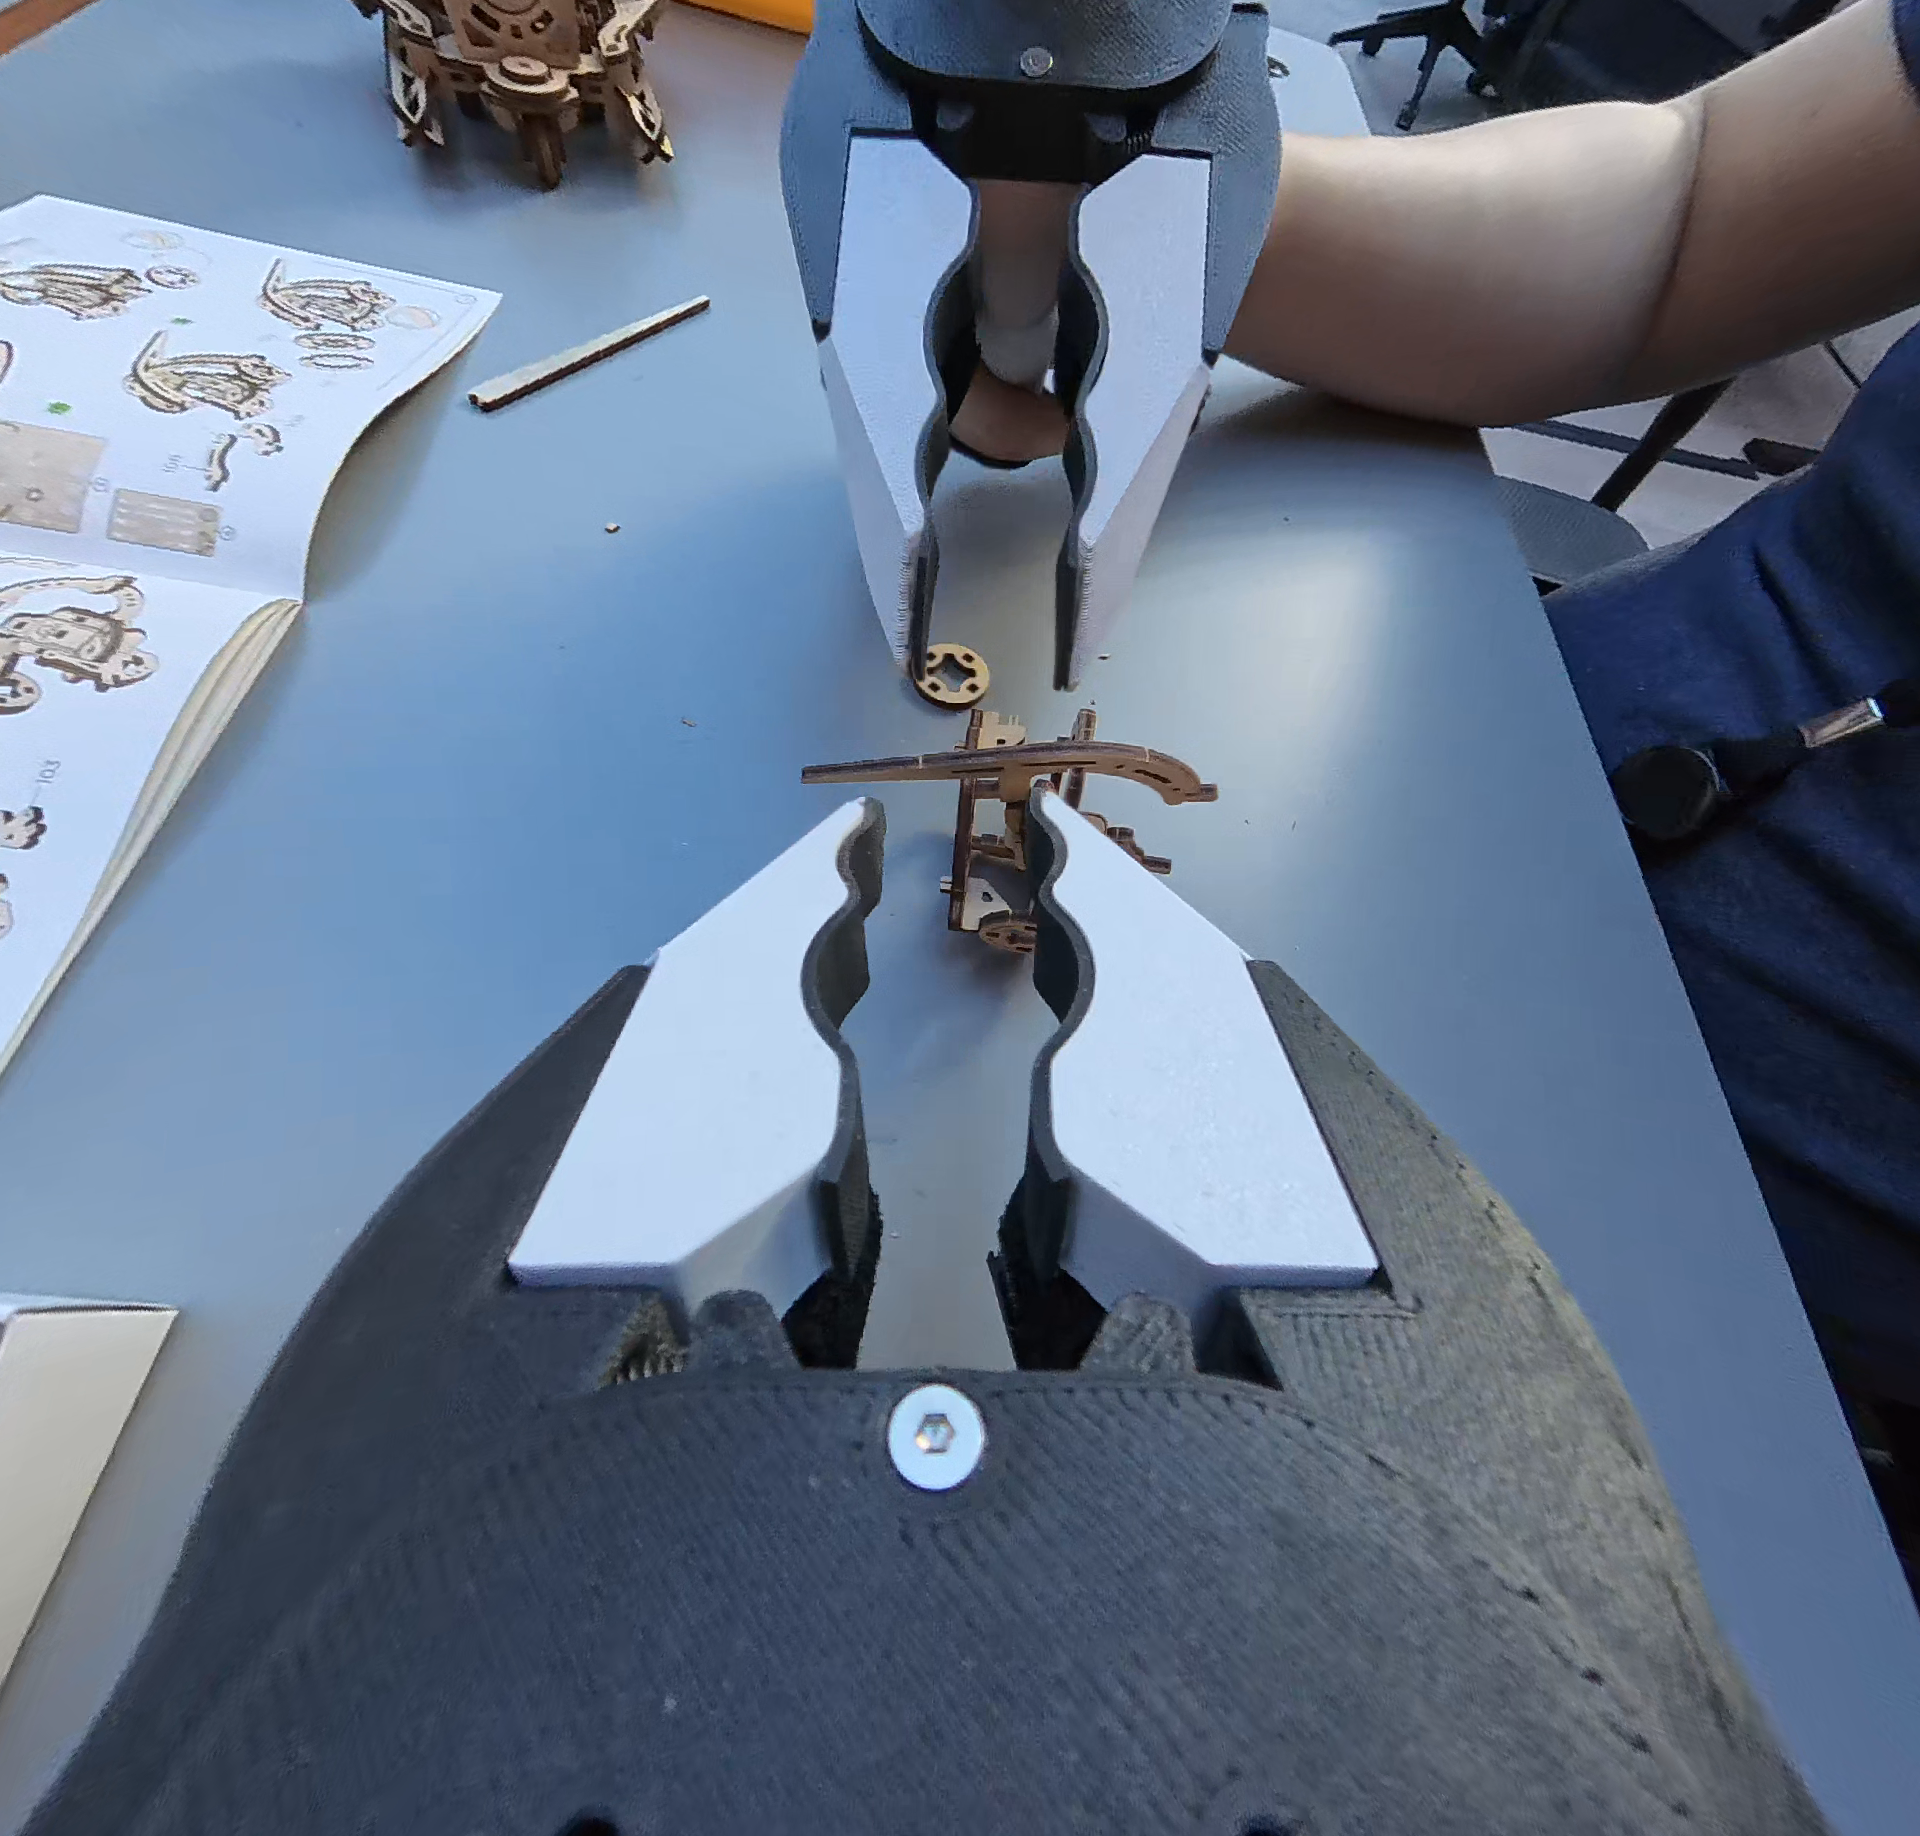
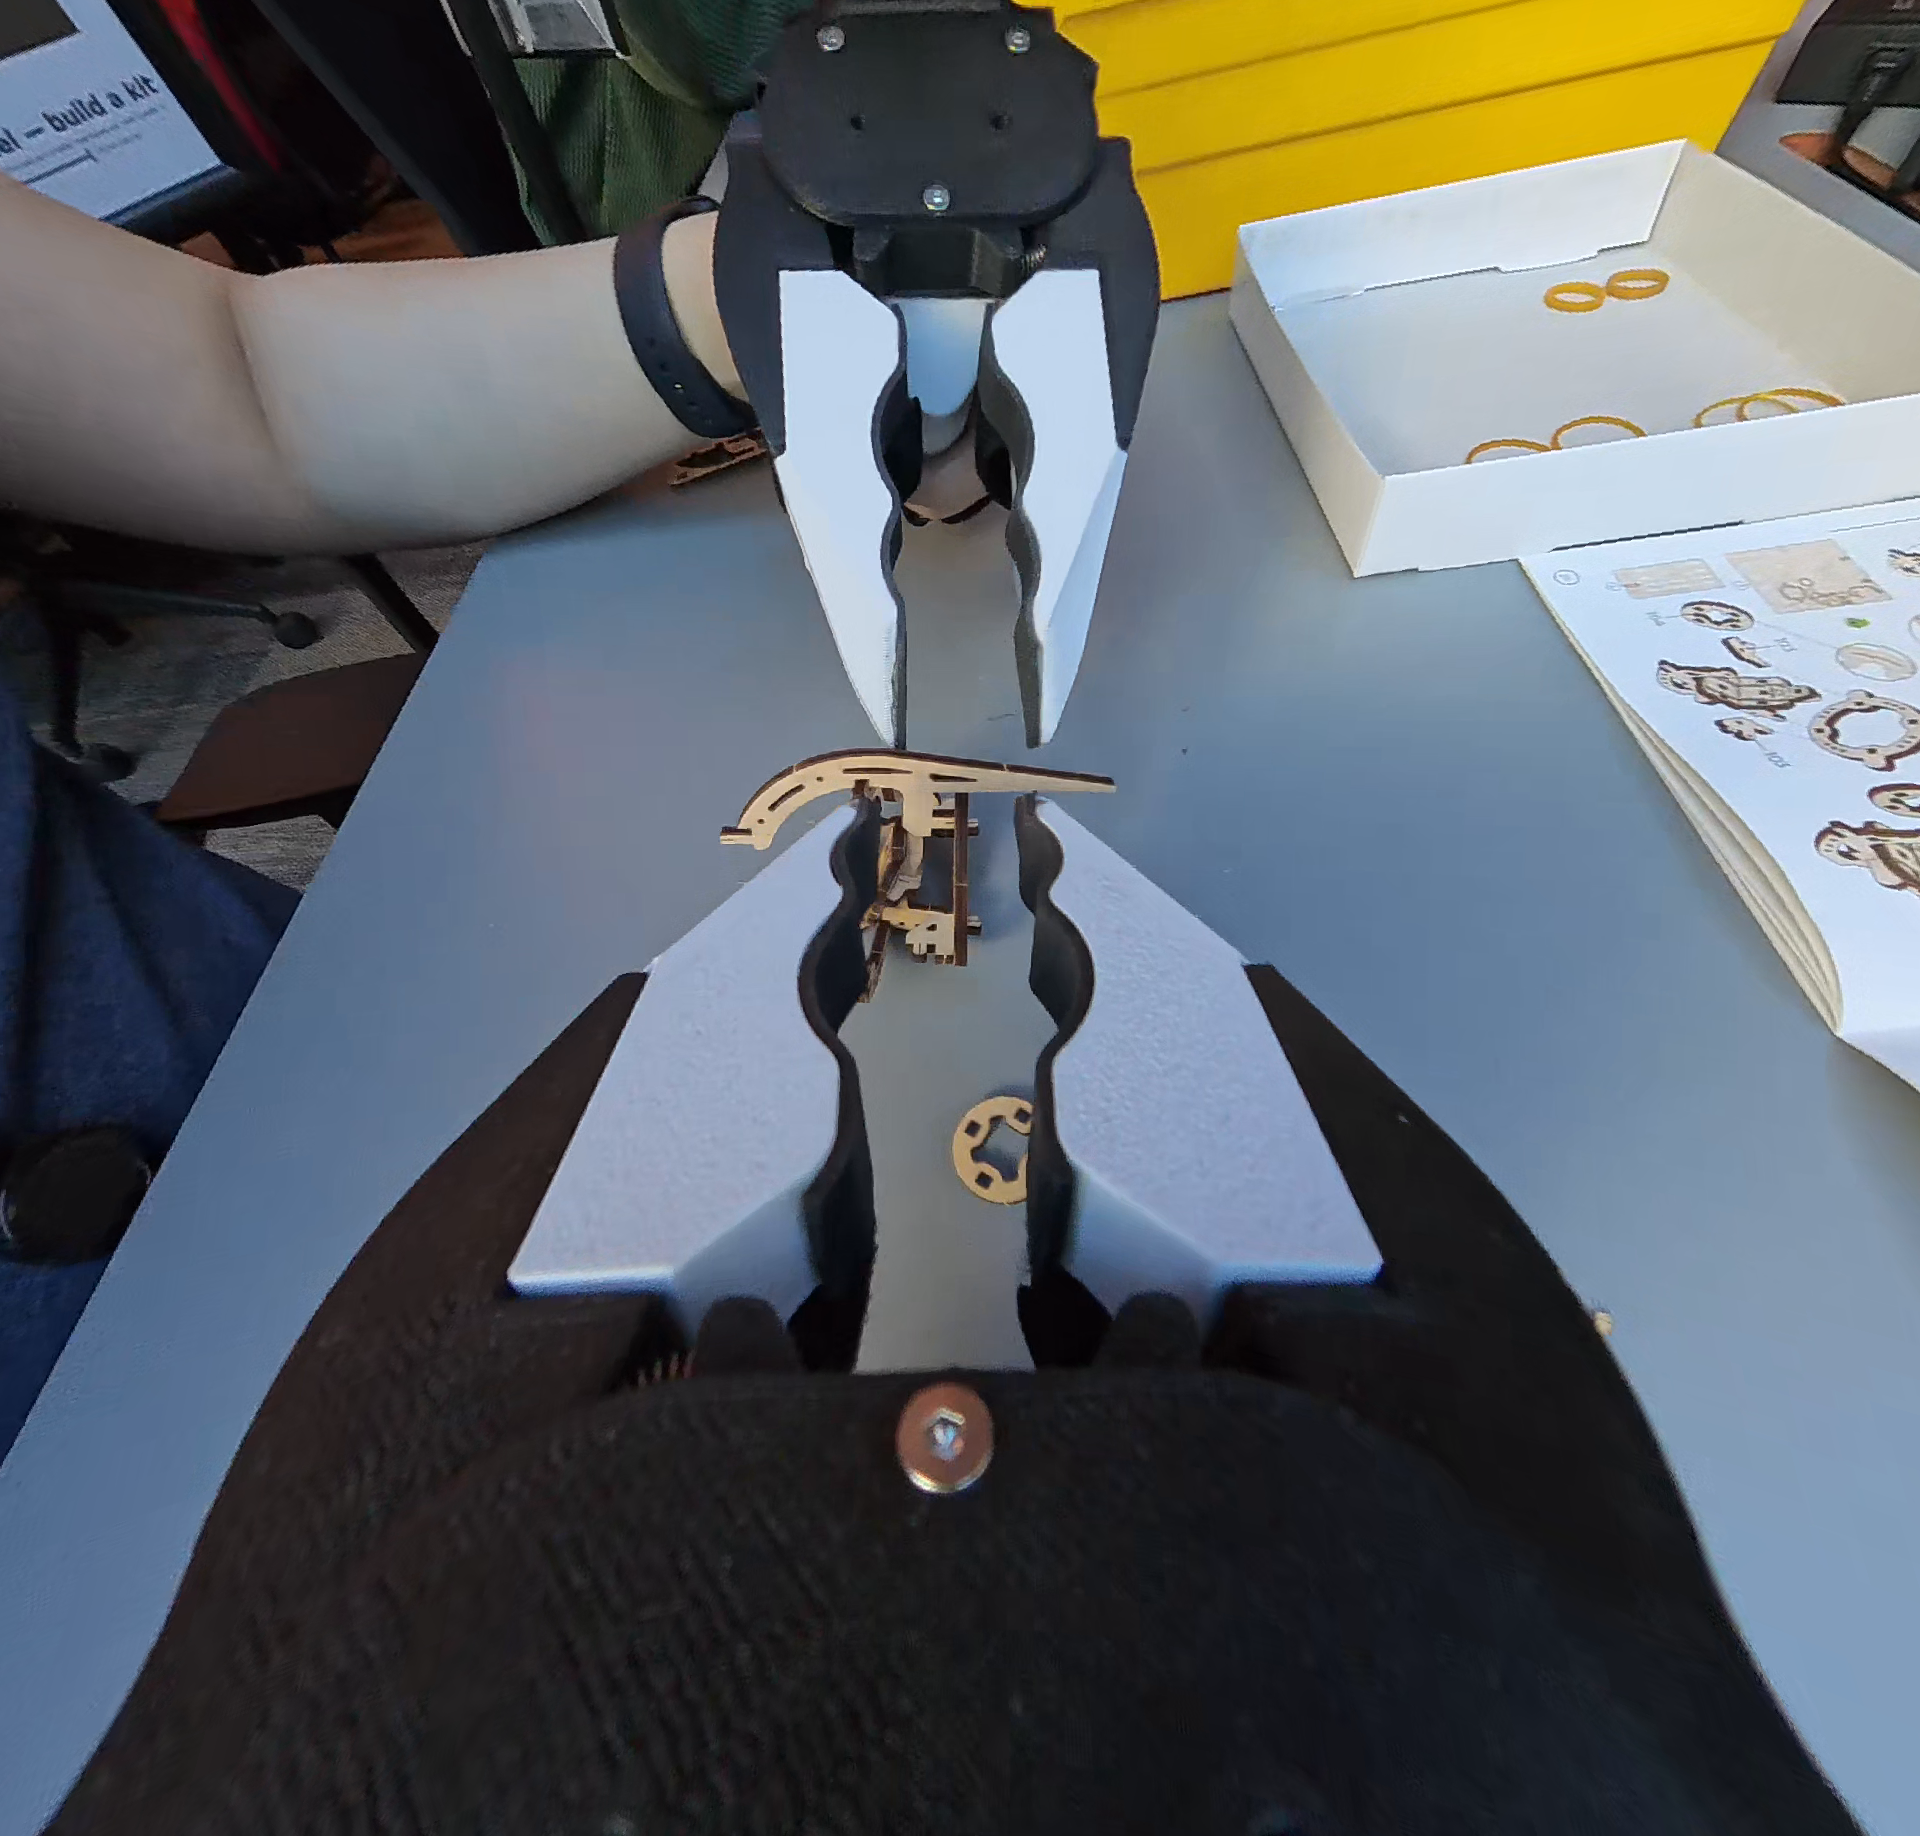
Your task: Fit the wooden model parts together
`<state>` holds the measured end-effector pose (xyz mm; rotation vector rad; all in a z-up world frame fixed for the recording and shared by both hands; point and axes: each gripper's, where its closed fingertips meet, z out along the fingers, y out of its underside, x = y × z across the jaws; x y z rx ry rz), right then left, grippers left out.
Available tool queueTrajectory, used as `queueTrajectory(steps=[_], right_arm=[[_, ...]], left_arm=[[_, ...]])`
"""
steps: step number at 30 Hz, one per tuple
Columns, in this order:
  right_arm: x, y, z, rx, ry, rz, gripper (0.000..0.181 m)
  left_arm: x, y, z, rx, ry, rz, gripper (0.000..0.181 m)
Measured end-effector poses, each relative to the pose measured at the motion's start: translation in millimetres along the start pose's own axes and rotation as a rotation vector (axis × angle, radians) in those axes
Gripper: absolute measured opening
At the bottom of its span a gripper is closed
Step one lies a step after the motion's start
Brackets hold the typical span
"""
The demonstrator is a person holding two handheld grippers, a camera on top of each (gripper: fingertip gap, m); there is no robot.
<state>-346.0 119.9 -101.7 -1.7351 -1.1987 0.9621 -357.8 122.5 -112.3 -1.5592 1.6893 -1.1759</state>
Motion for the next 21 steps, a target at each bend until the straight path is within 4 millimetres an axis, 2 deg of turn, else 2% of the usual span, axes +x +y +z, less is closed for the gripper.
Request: queueTrajectory(steps=[8, 13, 21], right_arm=[[4.8, 6.0, 6.7, 0.022, -0.018, 0.016, 0.025], [3.4, 4.5, 6.0, 0.038, -0.03, 0.006, 0.025], [-0.3, 13.2, 13.3, -0.034, -0.028, -0.025, 0.025]], left_arm=[[-0.1, 2.3, 0.0, 0.066, 0.085, -0.071, 0.02], [1.7, 3.3, 0.5, 0.051, 0.085, -0.042, 0.019], [6.2, 3.1, 8.3, 0.035, 0.101, -0.011, 0.021]])
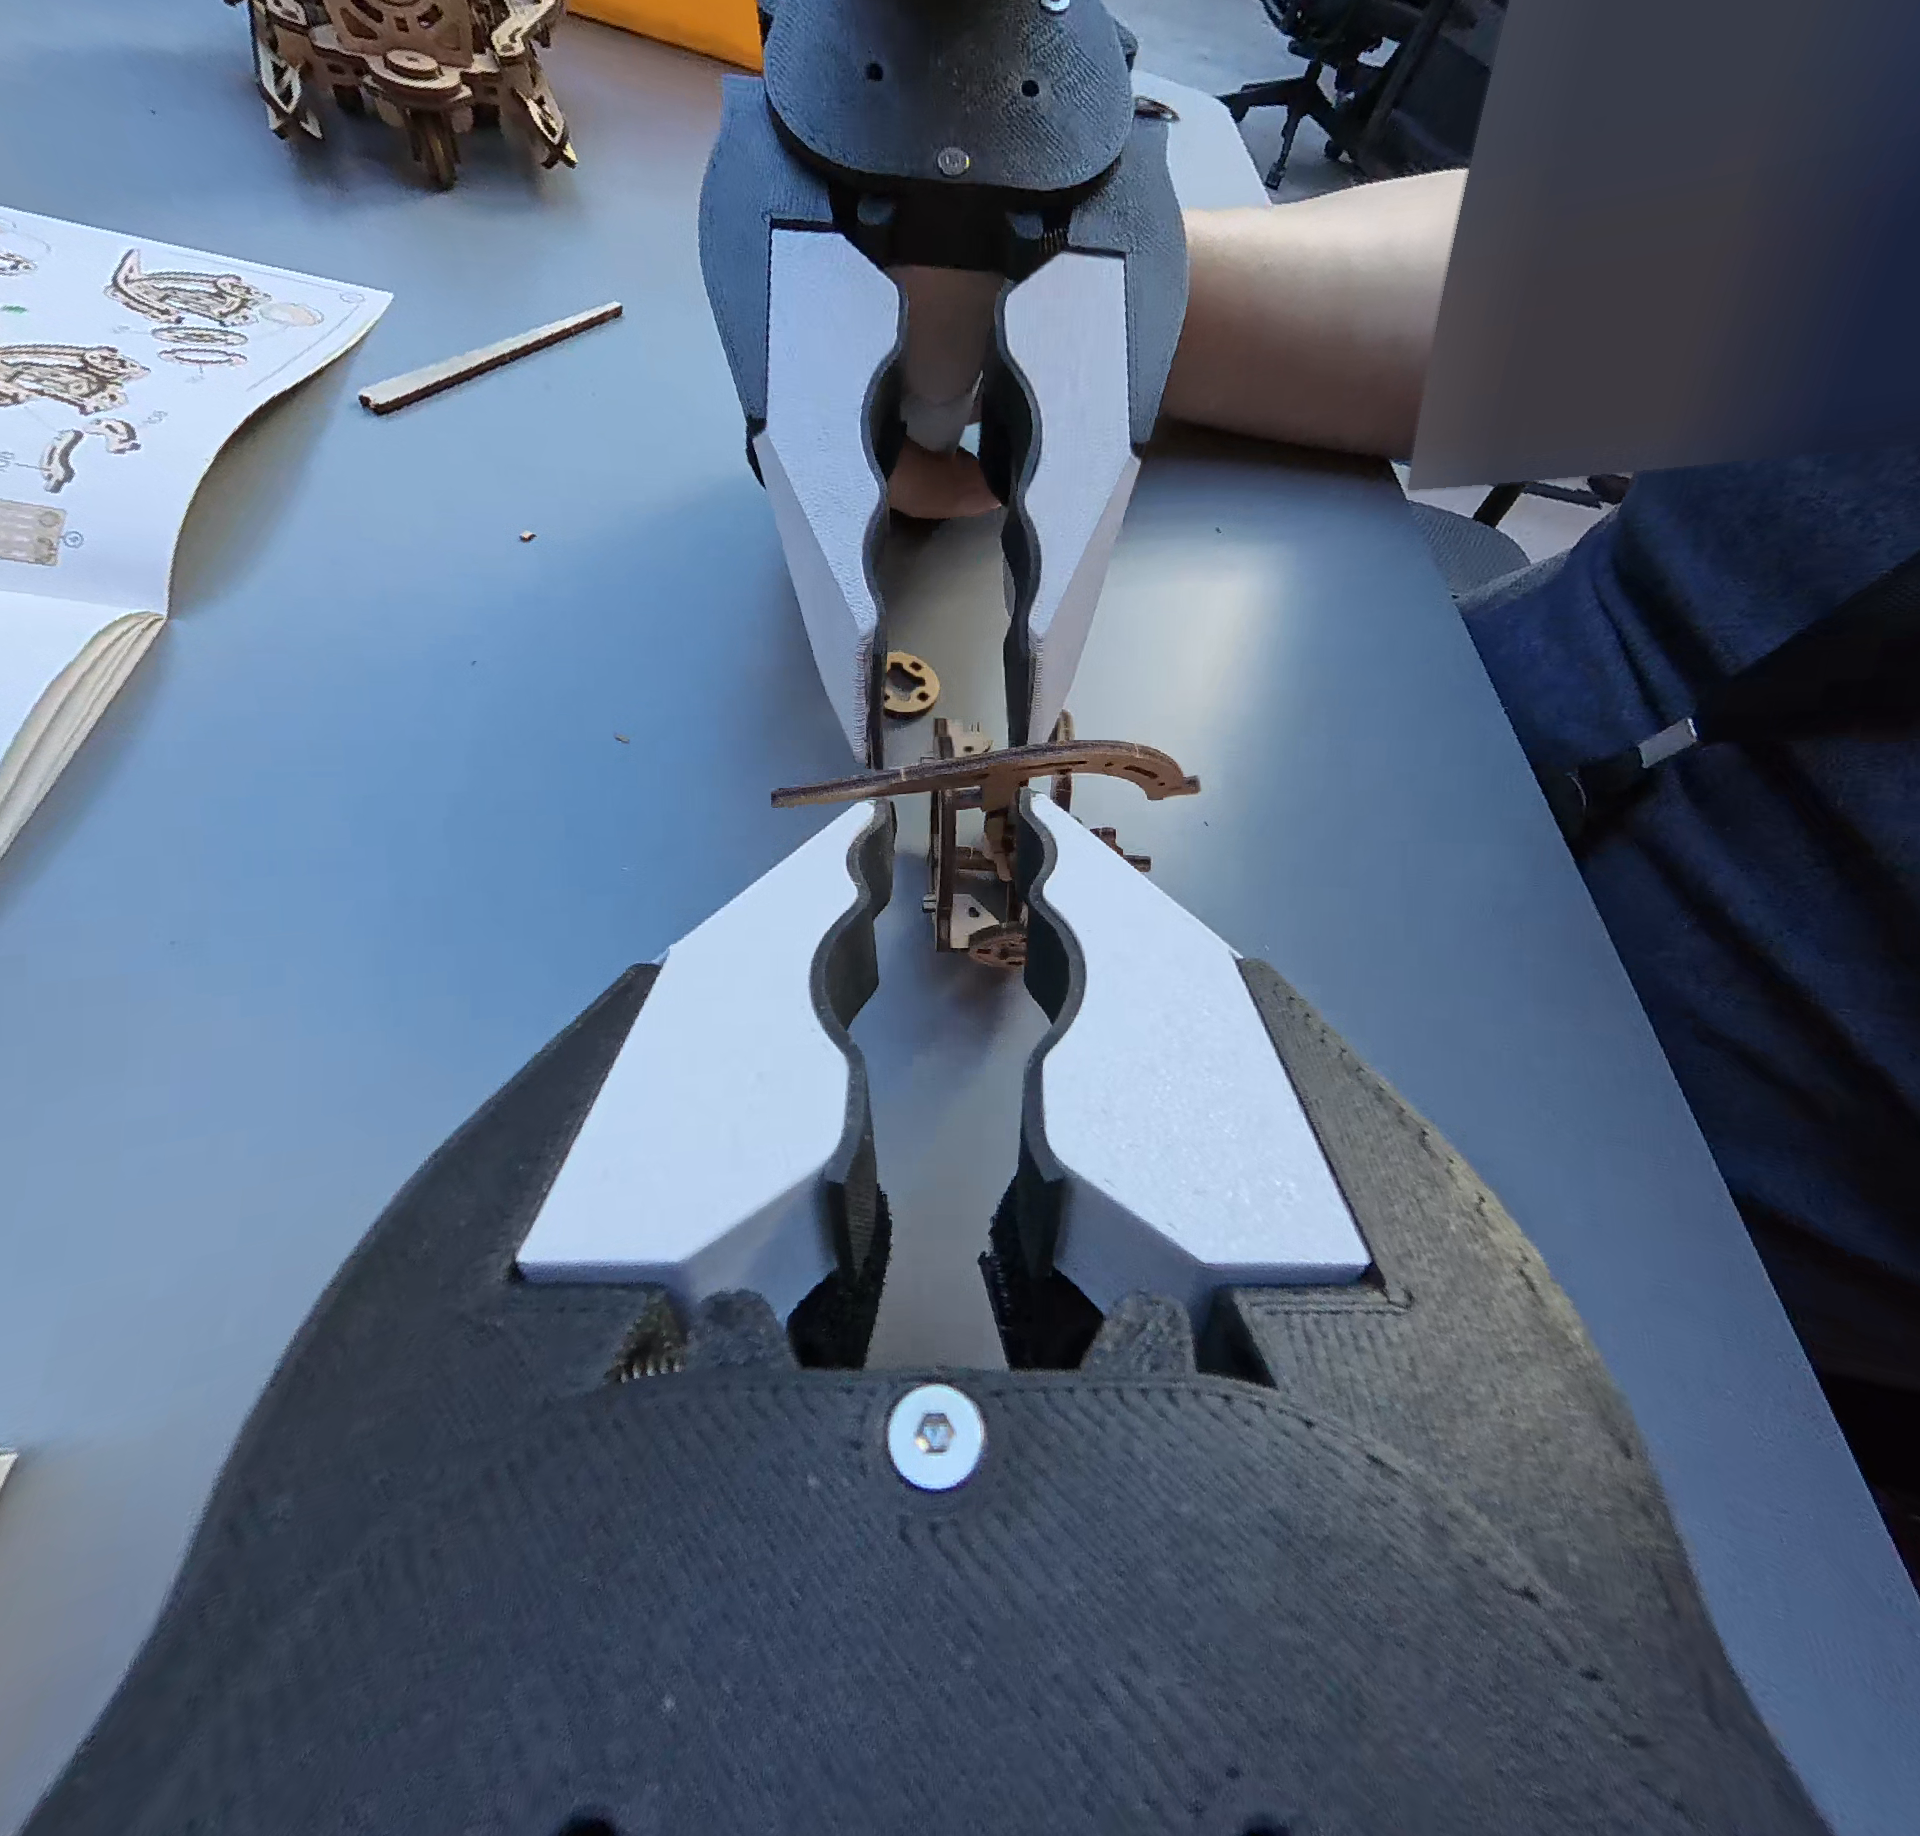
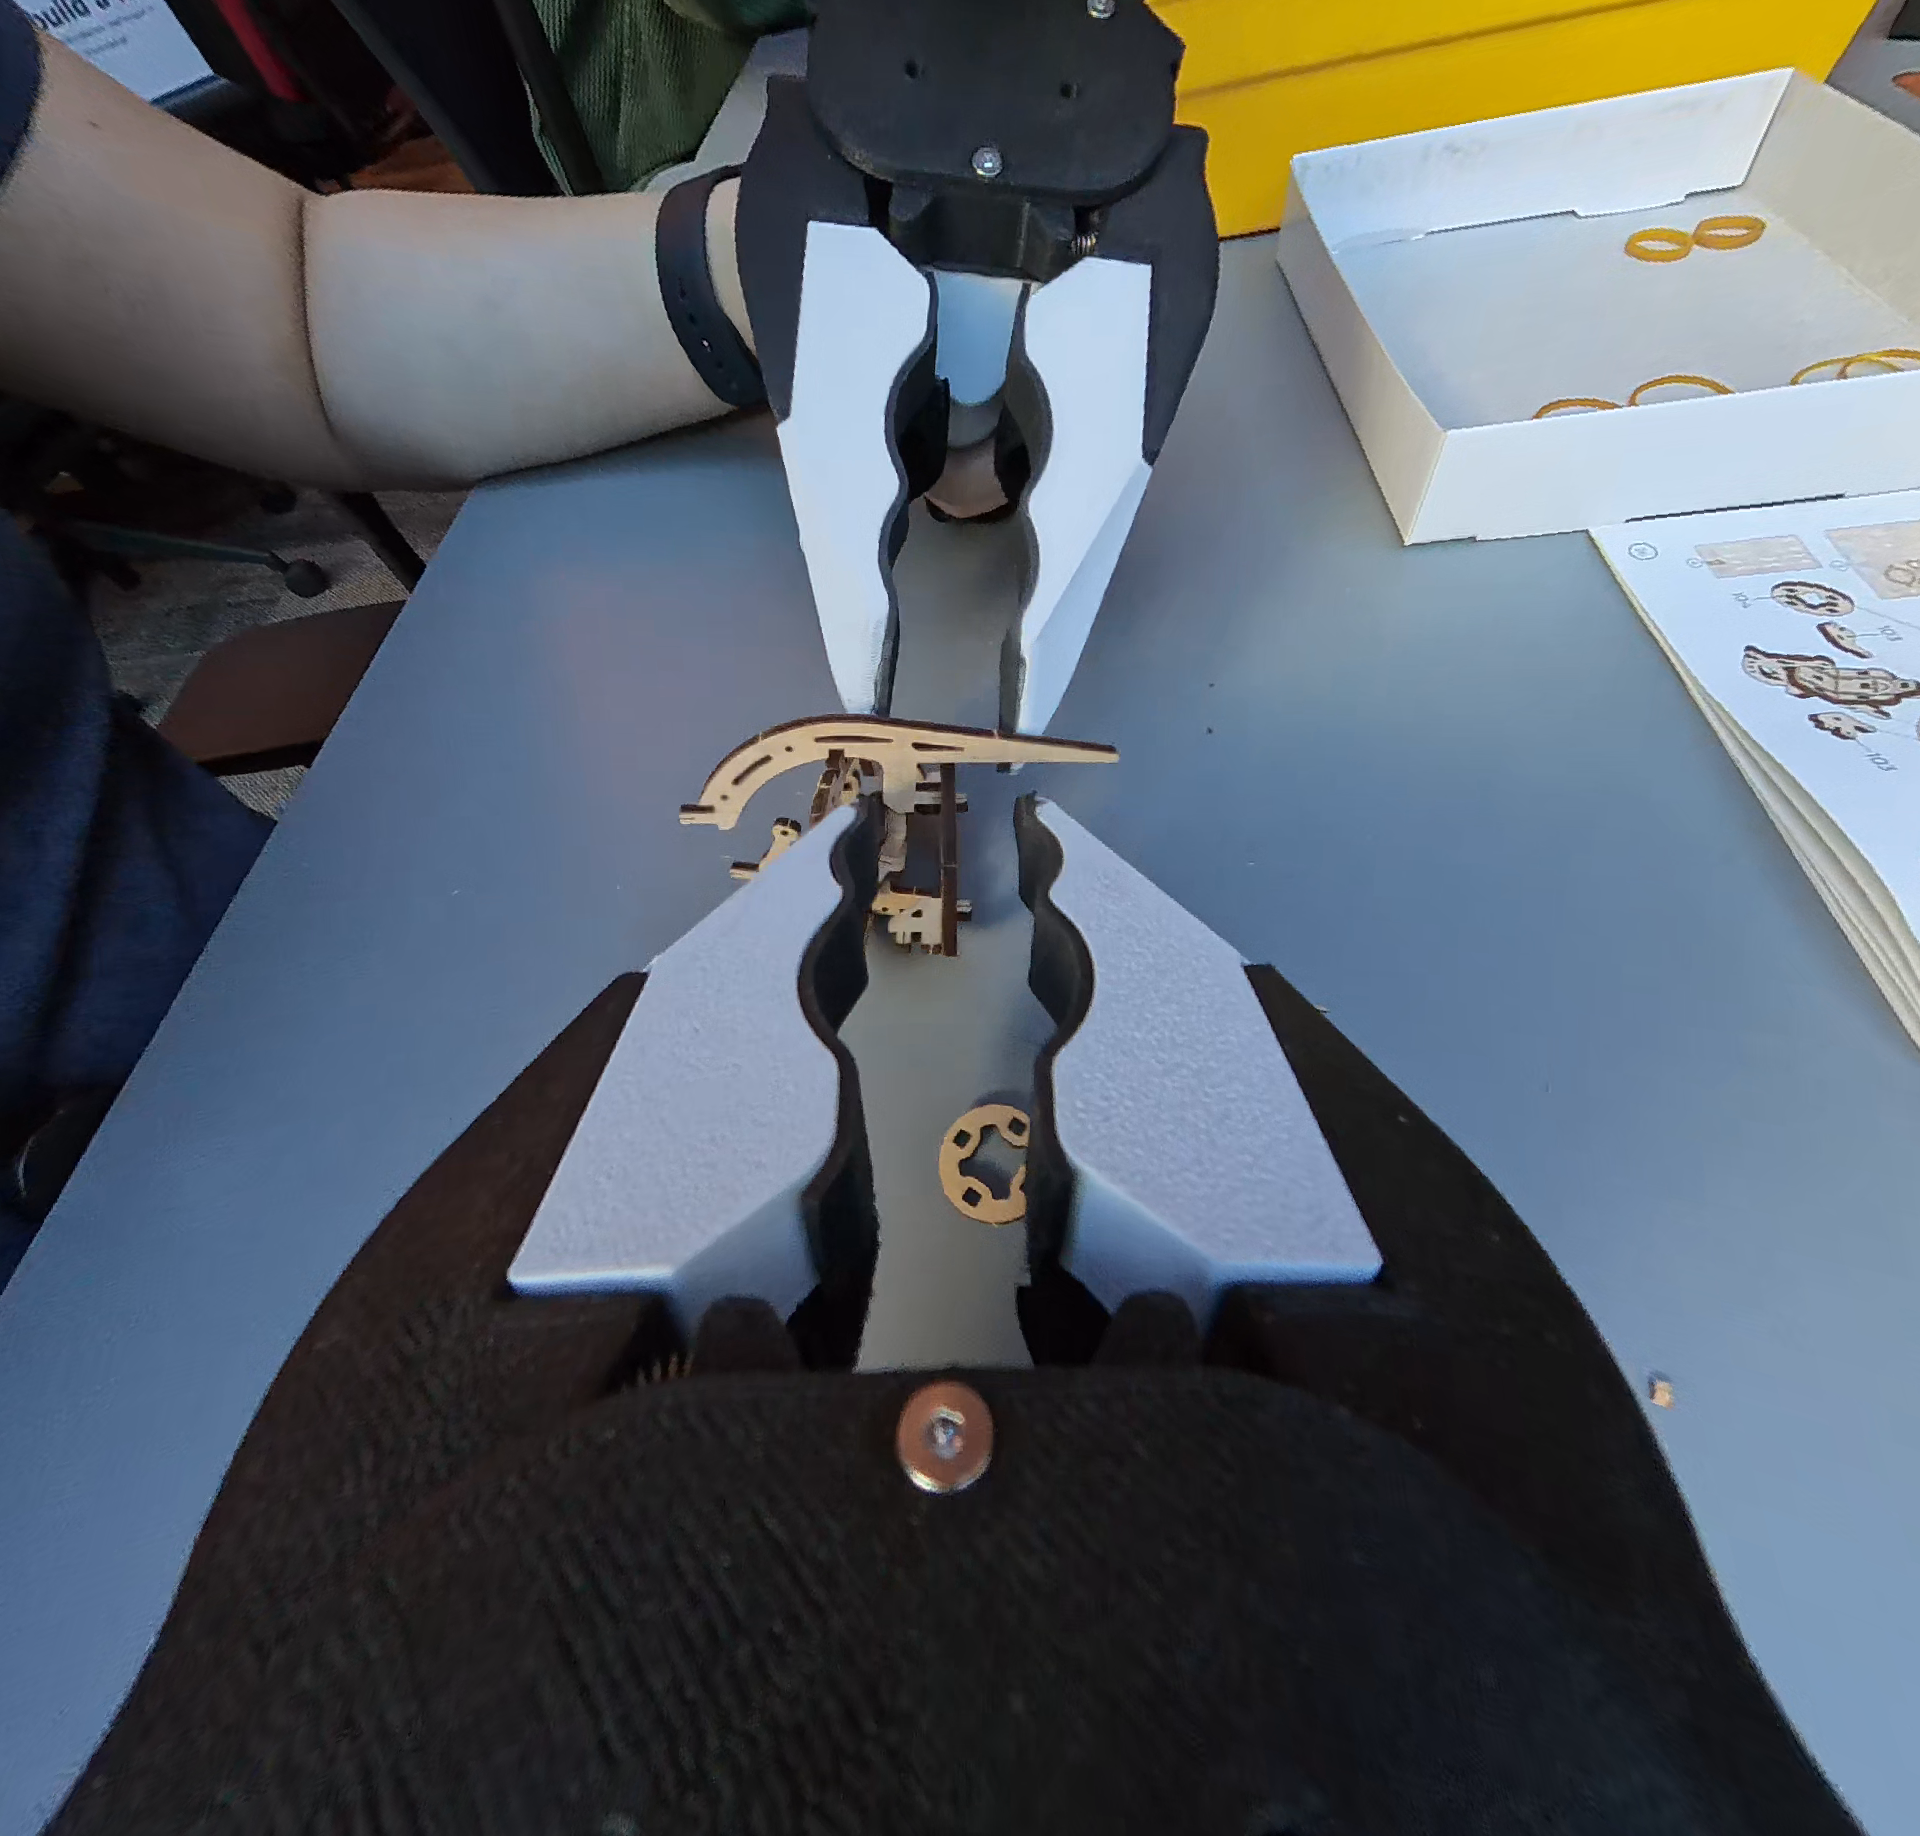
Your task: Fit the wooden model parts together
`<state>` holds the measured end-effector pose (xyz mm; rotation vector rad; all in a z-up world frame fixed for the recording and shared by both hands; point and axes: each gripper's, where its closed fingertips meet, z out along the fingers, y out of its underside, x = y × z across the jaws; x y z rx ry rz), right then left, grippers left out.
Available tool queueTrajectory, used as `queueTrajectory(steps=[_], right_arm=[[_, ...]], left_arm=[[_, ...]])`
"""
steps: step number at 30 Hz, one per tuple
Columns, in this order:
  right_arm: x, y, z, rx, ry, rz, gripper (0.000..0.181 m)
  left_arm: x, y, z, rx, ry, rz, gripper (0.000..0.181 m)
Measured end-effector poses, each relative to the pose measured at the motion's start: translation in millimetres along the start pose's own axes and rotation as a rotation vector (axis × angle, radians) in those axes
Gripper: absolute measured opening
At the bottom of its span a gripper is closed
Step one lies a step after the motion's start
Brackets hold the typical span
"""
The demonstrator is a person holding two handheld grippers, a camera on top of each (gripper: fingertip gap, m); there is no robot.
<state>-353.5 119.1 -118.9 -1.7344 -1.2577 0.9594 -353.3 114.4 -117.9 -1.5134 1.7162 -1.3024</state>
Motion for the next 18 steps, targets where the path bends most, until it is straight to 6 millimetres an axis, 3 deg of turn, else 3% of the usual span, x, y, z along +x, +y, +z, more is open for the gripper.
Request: queueTrajectory(steps=[18], right_arm=[[-5.9, -1.0, 3.7, -0.003, -0.043, -0.009, 0.025]], left_arm=[[2.0, 4.6, 2.7, -0.032, 0.011, -0.005, 0.021]])
